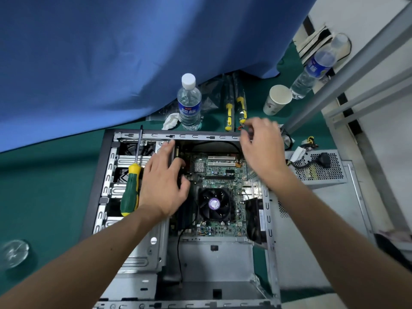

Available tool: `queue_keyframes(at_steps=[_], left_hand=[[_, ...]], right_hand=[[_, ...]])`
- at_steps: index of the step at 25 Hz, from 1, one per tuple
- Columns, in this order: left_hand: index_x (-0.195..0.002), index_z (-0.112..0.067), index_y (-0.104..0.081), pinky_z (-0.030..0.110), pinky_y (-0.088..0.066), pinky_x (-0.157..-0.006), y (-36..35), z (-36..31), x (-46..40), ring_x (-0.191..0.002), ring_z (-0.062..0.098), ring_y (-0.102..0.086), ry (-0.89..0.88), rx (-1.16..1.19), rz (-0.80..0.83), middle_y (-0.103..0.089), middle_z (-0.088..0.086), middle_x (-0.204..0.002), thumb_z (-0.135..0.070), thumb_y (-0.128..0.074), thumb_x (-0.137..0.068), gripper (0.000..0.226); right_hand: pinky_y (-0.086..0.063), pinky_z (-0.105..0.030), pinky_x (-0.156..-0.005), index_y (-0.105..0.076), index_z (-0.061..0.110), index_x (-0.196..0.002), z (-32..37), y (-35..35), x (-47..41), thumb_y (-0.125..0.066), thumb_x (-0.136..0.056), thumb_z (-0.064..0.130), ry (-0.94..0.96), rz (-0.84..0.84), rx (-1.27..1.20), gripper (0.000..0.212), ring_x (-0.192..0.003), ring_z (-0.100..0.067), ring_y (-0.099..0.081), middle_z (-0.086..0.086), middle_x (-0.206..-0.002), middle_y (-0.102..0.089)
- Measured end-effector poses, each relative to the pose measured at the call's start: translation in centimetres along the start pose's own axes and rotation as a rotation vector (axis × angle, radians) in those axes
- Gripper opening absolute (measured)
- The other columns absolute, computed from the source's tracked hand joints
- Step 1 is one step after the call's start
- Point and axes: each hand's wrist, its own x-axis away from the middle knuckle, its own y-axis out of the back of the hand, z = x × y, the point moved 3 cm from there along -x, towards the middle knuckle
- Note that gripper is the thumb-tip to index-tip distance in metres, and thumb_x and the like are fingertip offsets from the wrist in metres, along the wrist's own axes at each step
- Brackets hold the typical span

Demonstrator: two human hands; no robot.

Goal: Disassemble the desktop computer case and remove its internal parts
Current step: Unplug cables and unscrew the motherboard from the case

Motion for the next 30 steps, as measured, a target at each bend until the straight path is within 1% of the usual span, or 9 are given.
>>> queue_keyframes(at_steps=[2,4,8,12,14,19,23,27,30], left_hand=[[-0.103,-0.017,-0.06,0.041,-0.023,-0.113,-0.1,0.0,-0.1,-0.139,0.025,-0.025,0.0,-0.008,0.013,-0.028,0.011,-0.155,-0.033,-0.051,-0.08,0.029],[-0.106,-0.018,-0.059,0.042,-0.023,-0.115,-0.2,-0.1,0.0,-0.14,0.026,-0.024,0.015,-0.008,0.042,-0.025,0.009,-0.157,-0.032,-0.052,-0.082,0.028],[-0.108,-0.013,-0.06,0.047,-0.025,-0.115,0.0,-0.3,-0.2,-0.141,0.034,-0.027,0.053,-0.027,0.078,-0.027,0.016,-0.156,-0.018,-0.065,-0.08,0.029],[-0.101,0.001,-0.062,0.05,-0.04,-0.102,-1.6,-4.3,0.5,-0.123,0.045,-0.047,-0.057,-0.122,0.086,-0.052,0.026,-0.129,0.008,-0.059,-0.071,0.031],[-0.112,-0.002,-0.06,0.042,-0.043,-0.092,-3.2,-6.3,0.6,-0.109,0.036,-0.052,0.069,0.045,0.166,-0.054,0.017,-0.12,0.006,-0.056,-0.077,0.036],[-0.125,0.002,-0.048,0.037,-0.041,-0.091,-7.0,-4.1,-3.5,-0.113,0.037,-0.054,0.758,0.514,0.2,-0.056,0.024,-0.124,-0.016,-0.043,-0.099,0.032],[-0.124,0.001,-0.049,0.028,-0.036,-0.08,-9.2,-3.2,-4.6,-0.113,0.035,-0.055,0.815,0.583,0.17,-0.058,0.022,-0.125,-0.017,-0.038,-0.103,0.031],[-0.138,0.0,-0.043,0.026,-0.035,-0.099,-10.7,-2.1,-5.6,-0.125,0.032,-0.051,0.845,0.703,0.067,-0.054,0.02,-0.136,-0.018,-0.04,-0.104,0.039],[-0.137,0.001,-0.047,0.024,-0.032,-0.102,-11.4,-1.6,-5.4,-0.127,0.029,-0.051,0.822,0.719,-0.06,-0.055,0.019,-0.136,-0.015,-0.045,-0.102,0.039]], right_hand=[[-0.041,-0.042,-0.095,-0.063,0.01,-0.111,-0.4,-1.2,-2.6,-0.037,-0.104,0.038,0.088,0.128,0.132,0.038,-0.109,-0.026,-0.049,-0.008,-0.11,-0.061],[-0.041,-0.043,-0.091,-0.063,0.011,-0.095,-0.9,-3.1,-3.2,-0.024,-0.105,0.043,0.15,0.262,0.256,0.052,-0.099,-0.028,-0.055,-0.007,-0.098,-0.063],[-0.041,-0.039,-0.076,-0.055,0.018,-0.076,-1.8,-4.4,-3.0,-0.016,-0.105,0.043,0.21,0.137,0.31,0.054,-0.076,-0.027,-0.057,-0.003,-0.077,-0.061],[-0.033,-0.038,-0.07,-0.05,0.019,-0.071,-2.0,-4.8,-3.6,-0.021,-0.105,0.044,0.232,0.099,0.278,0.051,-0.065,-0.026,-0.048,0.0,-0.068,-0.051],[-0.032,-0.038,-0.07,-0.051,0.018,-0.07,-2.2,-5.0,-3.6,-0.022,-0.104,0.044,0.244,0.094,0.263,0.052,-0.065,-0.025,-0.047,-0.001,-0.068,-0.052],[-0.038,-0.038,-0.073,-0.056,0.017,-0.07,-2.4,-5.2,-3.9,-0.024,-0.103,0.045,0.238,0.097,0.218,0.054,-0.065,-0.025,-0.049,-0.002,-0.066,-0.056],[-0.034,-0.035,-0.068,-0.056,0.016,-0.068,-2.6,-5.2,-3.8,-0.025,-0.103,0.046,0.246,0.071,0.217,0.054,-0.061,-0.023,-0.049,0.0,-0.063,-0.054],[-0.031,-0.033,-0.066,-0.05,0.016,-0.064,-2.7,-5.2,-3.8,-0.028,-0.102,0.045,0.24,0.062,0.202,0.053,-0.057,-0.023,-0.047,0.0,-0.059,-0.05],[-0.03,-0.032,-0.063,-0.048,0.016,-0.062,-2.7,-5.1,-3.8,-0.029,-0.102,0.045,0.237,0.051,0.2,0.053,-0.054,-0.021,-0.046,0.001,-0.056,-0.048]])
